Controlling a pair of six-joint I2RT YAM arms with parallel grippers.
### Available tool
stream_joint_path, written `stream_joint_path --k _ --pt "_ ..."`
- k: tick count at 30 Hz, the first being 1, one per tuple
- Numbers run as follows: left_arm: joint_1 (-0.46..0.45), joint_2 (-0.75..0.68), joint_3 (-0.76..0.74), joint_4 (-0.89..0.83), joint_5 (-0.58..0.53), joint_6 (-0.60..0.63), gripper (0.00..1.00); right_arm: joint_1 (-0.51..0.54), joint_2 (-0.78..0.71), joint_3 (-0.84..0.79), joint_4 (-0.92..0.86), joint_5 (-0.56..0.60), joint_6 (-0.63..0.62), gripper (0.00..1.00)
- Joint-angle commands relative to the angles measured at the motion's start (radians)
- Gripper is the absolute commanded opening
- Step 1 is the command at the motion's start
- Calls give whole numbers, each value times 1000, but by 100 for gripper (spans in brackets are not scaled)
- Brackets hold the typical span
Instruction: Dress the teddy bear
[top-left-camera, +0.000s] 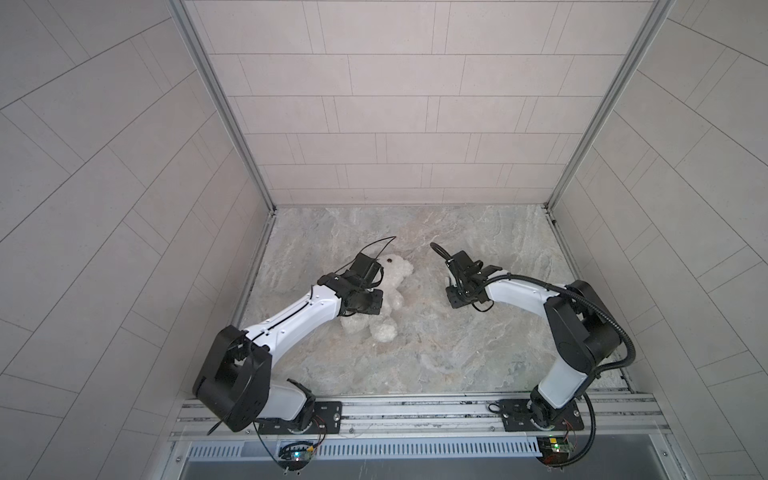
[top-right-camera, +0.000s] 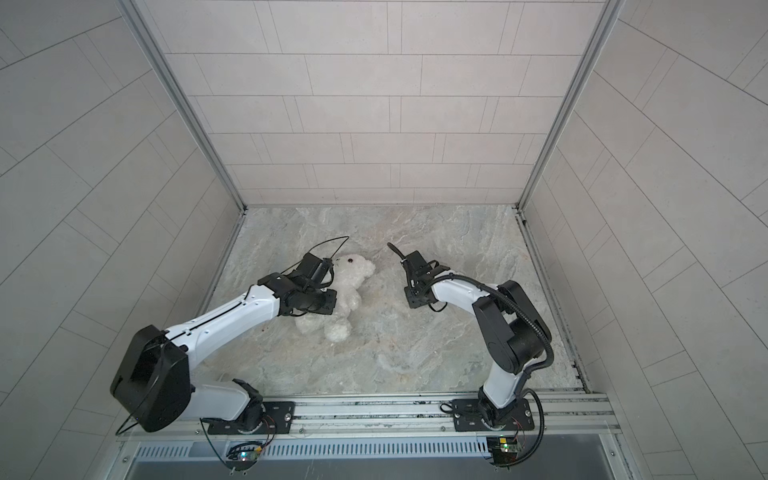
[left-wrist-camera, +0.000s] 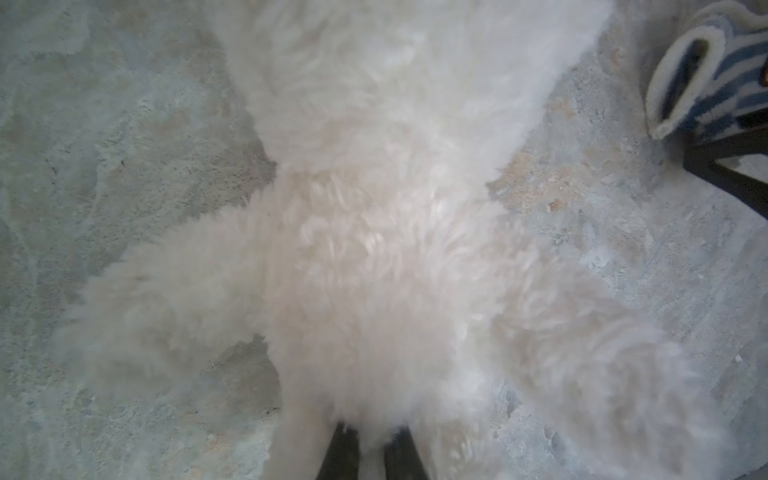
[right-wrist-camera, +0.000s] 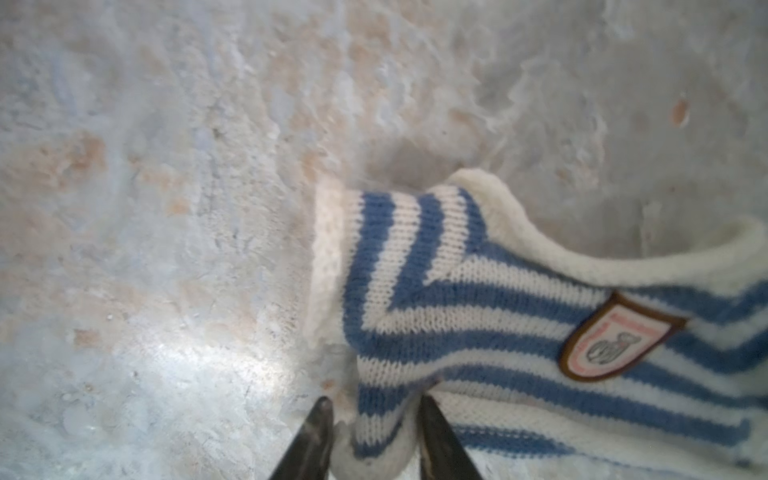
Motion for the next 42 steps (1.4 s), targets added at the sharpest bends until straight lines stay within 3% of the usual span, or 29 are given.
stream_joint_path --k 1,7,14,20,25,29,37,42 --pt "-8 -64 -39 36 30 -10 4 45 27 41 -25 39 24 26" --pt "-8 -134 -82 18 21 -7 4 88 77 99 -5 28 79 21" --pt "-8 -175 -130 26 -4 27 0 87 154 167 96 -87 164 21" --pt "-9 -271 -188 65 16 57 1 84 255 276 191 -151 251 25" --pt "-30 -259 -174 42 1 82 0 64 310 364 219 -183 290 30" --pt "-67 -273 -160 25 -28 109 0 35 275 359 259 -247 306 34" --pt "-140 -236 -156 58 -64 108 0 -38 73 230 270 -316 282 55" --pt "-231 -197 -148 76 -135 135 0 -67 -47 161 242 -343 256 57"
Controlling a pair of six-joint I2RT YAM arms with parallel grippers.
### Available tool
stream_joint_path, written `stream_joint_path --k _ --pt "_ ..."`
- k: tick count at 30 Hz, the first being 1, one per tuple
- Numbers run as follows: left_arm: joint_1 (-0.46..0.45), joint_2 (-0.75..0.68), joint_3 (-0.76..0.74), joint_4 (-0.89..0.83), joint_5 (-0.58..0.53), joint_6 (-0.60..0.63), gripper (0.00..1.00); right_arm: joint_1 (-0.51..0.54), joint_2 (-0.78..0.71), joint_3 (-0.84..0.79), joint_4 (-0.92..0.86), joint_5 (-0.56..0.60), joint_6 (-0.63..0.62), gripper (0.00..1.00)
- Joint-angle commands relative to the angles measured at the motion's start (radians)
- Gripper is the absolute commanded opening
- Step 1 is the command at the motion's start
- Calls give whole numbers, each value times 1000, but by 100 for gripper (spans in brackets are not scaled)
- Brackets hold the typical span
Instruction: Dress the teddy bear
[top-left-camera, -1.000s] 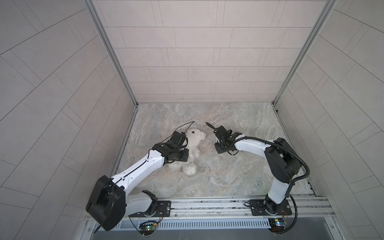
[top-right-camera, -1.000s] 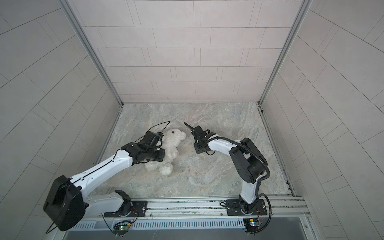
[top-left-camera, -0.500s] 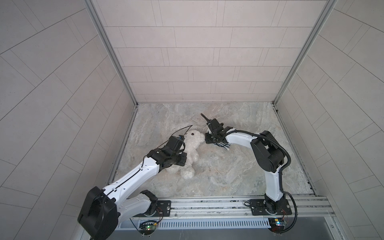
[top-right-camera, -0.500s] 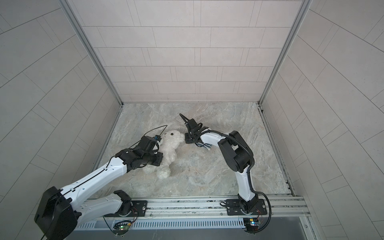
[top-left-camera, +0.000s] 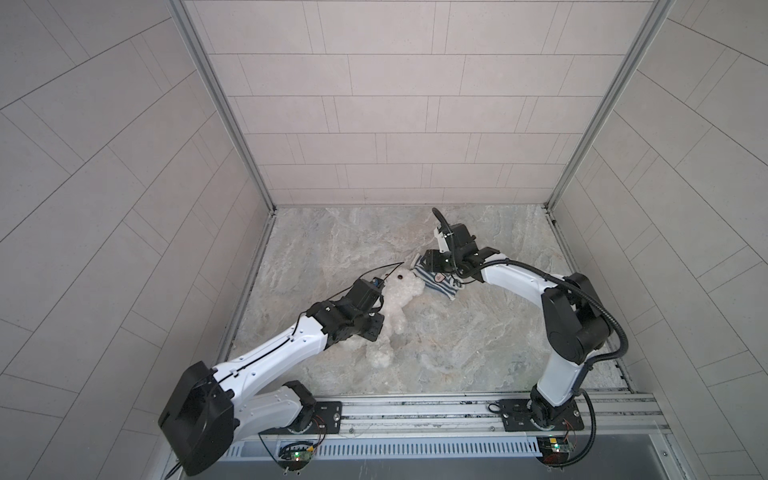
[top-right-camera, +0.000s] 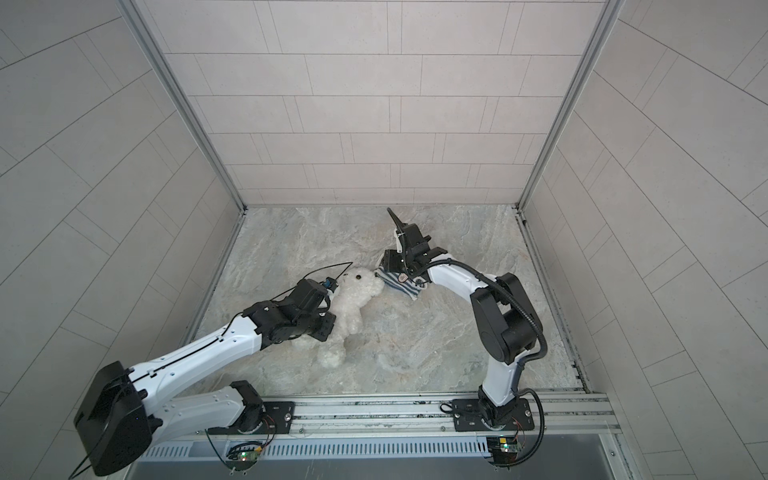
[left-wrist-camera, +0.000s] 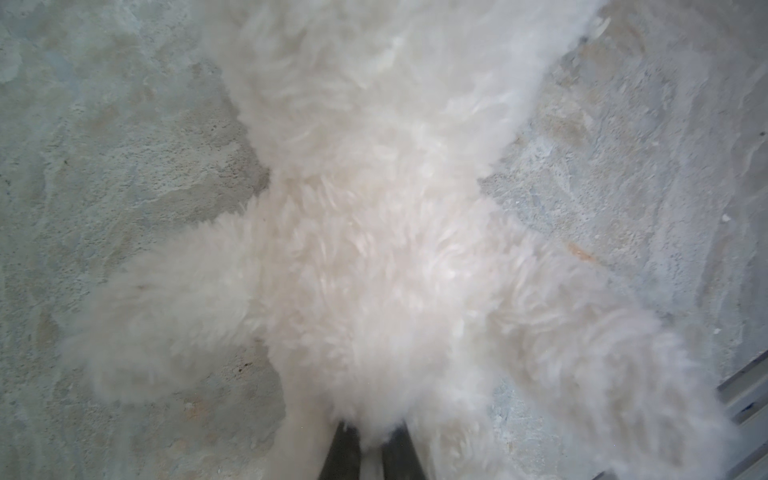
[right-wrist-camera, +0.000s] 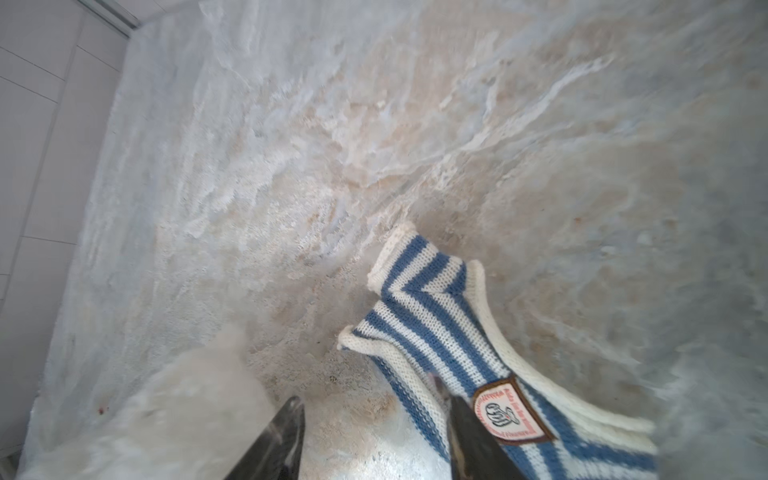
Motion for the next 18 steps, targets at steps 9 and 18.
stream_joint_path --k 9,18 --pt "-238 110 33 42 -193 100 1 -73 -240 -171 -20 -102 -39 59" --pt "-261 157 61 10 -96 67 81 -89 -269 -300 53 -282 18 63"
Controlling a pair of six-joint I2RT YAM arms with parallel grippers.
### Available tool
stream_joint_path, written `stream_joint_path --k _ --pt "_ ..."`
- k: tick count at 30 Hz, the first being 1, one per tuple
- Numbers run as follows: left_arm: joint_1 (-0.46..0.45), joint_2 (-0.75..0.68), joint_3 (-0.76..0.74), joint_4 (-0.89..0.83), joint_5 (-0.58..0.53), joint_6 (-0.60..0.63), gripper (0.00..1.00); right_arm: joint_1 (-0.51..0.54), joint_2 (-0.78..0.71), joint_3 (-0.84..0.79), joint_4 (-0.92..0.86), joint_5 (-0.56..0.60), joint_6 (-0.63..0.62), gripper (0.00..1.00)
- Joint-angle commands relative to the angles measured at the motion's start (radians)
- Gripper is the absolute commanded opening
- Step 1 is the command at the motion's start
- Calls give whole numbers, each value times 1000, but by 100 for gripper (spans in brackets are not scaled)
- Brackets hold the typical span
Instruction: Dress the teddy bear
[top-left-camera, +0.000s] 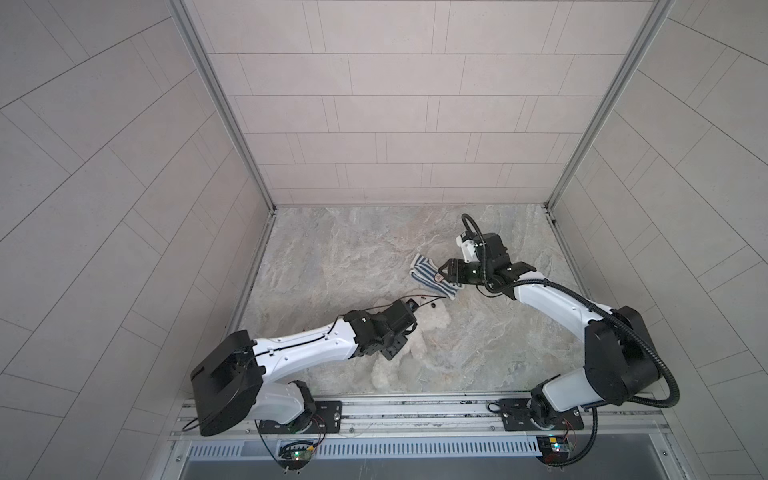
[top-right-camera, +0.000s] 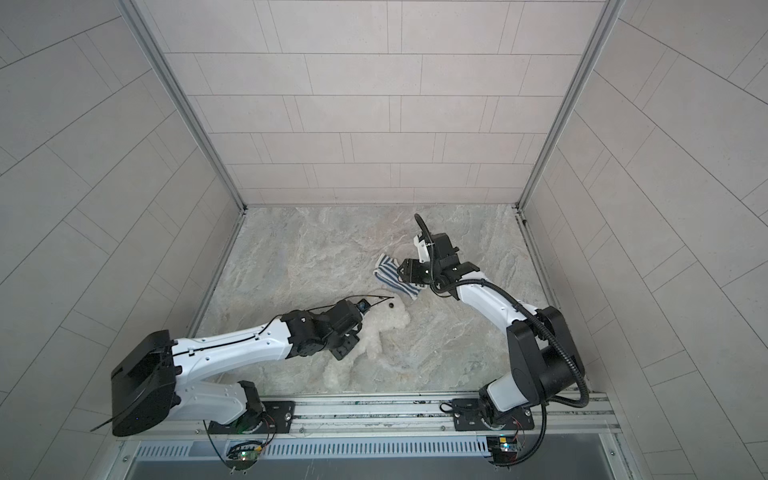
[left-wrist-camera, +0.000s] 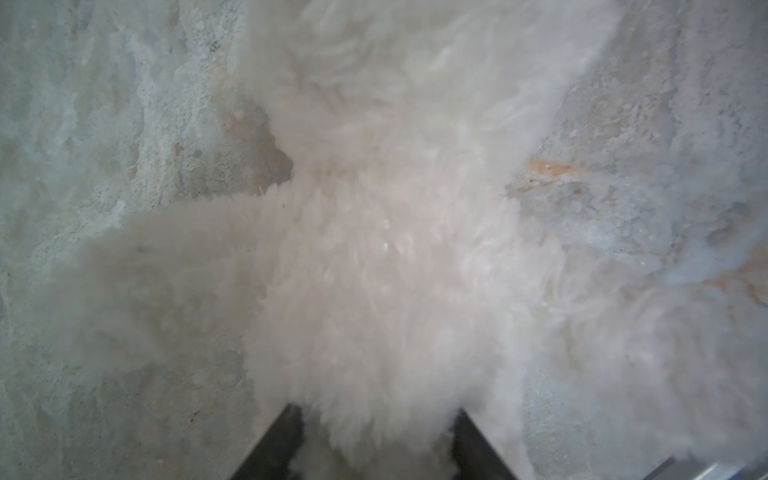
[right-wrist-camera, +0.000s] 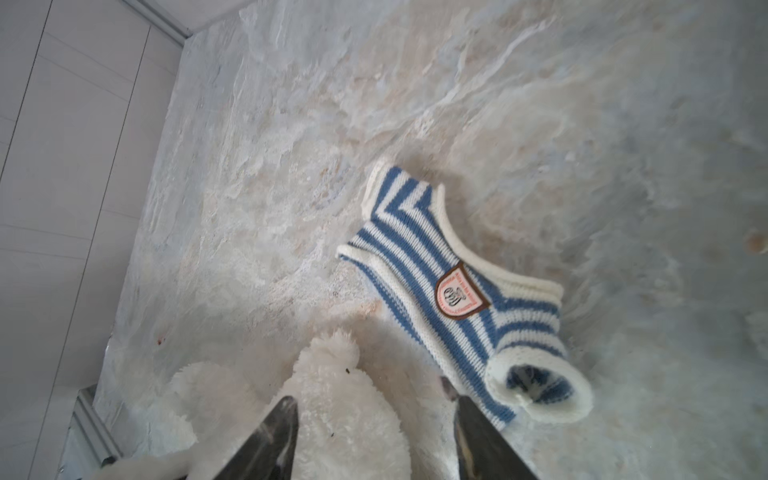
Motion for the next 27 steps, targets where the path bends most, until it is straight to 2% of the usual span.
stream_joint_path --k 1,3,7,13,18,27 --pt "-6 -33 12 -24 84 -26 86 4 -15 -45 70 -128 53 63" --pt "-4 -83 28 -64 146 -54 99 17 -9 -62 90 -161 65 64" --pt "3 -77 190 -228 176 -92 100 51 -10 -76 73 -162 60 64" --pt "65 94 359 -253 287 -139 97 47 -45 -135 129 -150 111 64" --pt "77 225 430 -292 254 -79 95 0 -126 -199 133 -105 129 65" --pt "79 339 379 -207 171 -26 94 -142 -224 -263 132 -125 116 65"
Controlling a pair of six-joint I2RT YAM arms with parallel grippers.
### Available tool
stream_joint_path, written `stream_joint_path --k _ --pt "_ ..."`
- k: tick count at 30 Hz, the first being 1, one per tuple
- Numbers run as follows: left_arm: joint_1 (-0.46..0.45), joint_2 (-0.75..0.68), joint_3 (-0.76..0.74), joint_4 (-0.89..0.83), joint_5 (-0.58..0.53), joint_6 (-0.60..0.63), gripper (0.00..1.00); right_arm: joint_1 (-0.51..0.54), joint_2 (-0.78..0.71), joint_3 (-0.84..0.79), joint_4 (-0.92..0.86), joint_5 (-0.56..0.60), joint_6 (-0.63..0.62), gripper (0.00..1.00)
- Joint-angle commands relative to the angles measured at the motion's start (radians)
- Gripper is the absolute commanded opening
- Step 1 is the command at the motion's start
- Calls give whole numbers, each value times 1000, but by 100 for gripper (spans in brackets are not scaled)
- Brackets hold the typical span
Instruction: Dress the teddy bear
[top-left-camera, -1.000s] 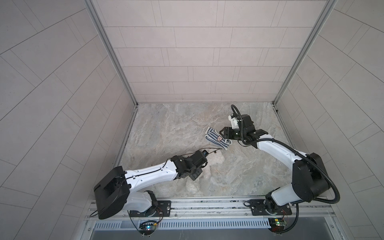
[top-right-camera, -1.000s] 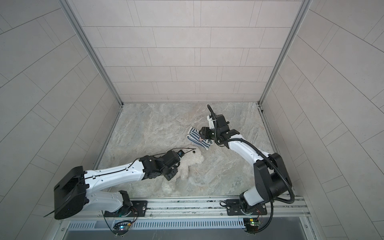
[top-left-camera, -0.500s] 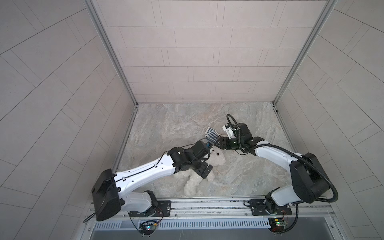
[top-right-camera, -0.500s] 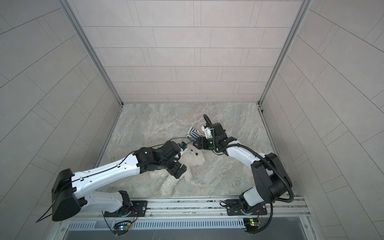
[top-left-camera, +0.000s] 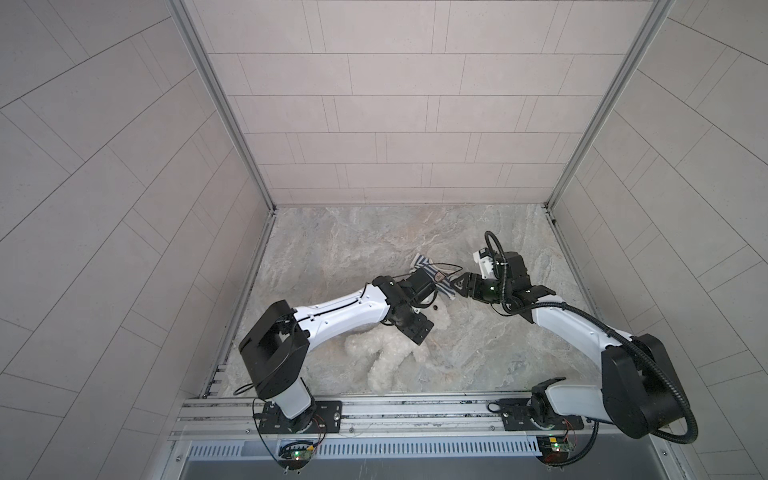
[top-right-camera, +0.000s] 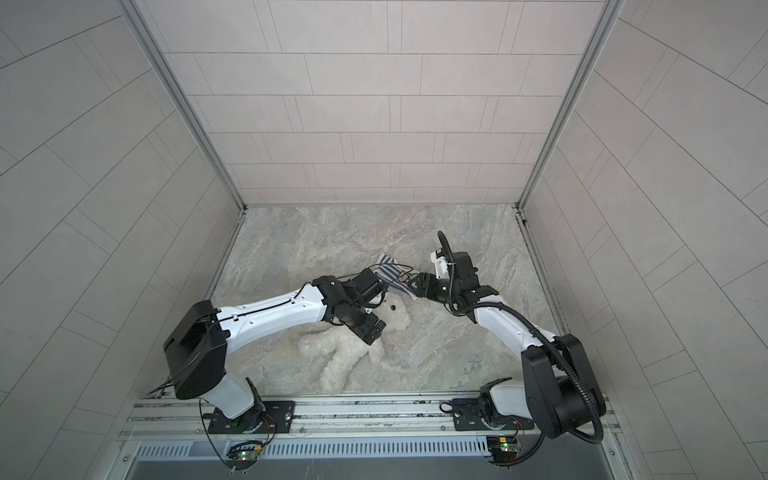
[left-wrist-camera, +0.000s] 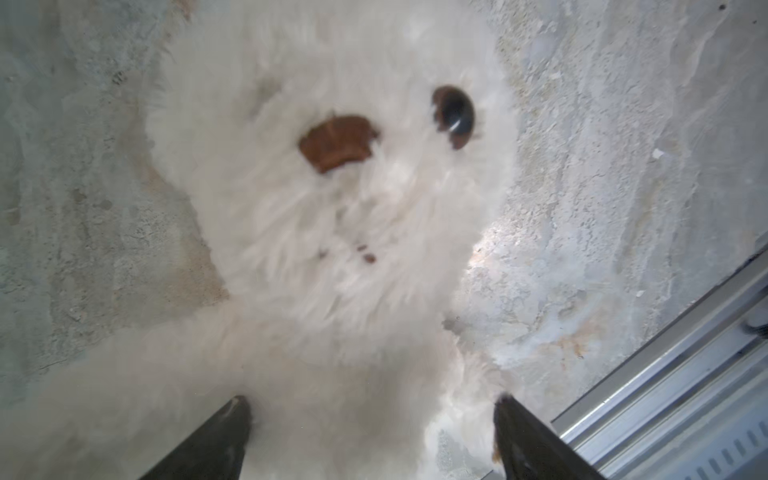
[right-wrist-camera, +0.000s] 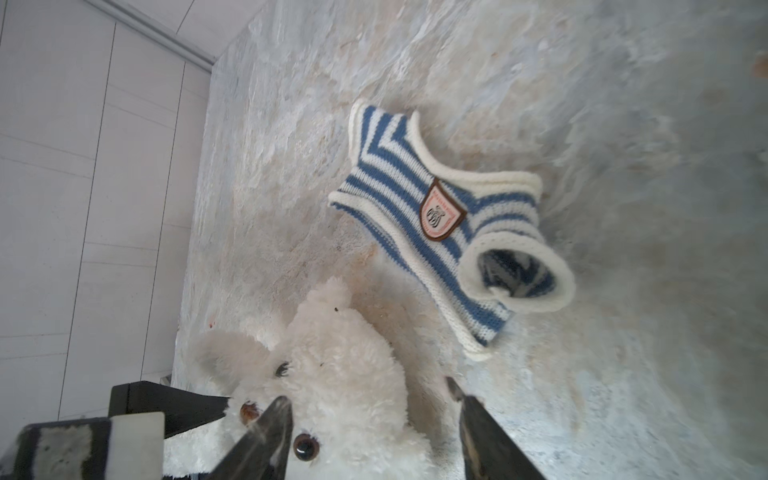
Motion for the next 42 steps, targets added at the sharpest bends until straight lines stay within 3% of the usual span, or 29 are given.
stream_joint_path --k 1,8,13,15,18,19,34,37,42 --pt "2 34 -31 38 -50 27 94 -29 -37 -10 10 3 -6 65" --pt "-1 80 -64 83 -115 30 88 -58 -37 -28 9 15 -7 65" --pt "-5 27 -104 103 -153 8 82 -58 -28 -22 9 17 -10 65" --pt "-6 -17 -125 105 -175 -11 83 -58 -29 -15 5 18 -11 65" --pt "-7 -90 -151 101 -184 -49 99 -58 -32 -5 -11 25 -16 65" --pt "-7 -109 -156 94 -188 -62 100 -58 -32 -4 -14 27 -17 65" --pt "-3 -20 -189 146 -157 -152 99 -58 -47 8 -36 45 -39 65" --pt "-3 -18 -212 178 -154 -147 87 -58 -46 14 -36 57 -60 65" --pt "4 -80 -278 271 -138 -151 48 -32 -6 89 -125 88 -140 66"
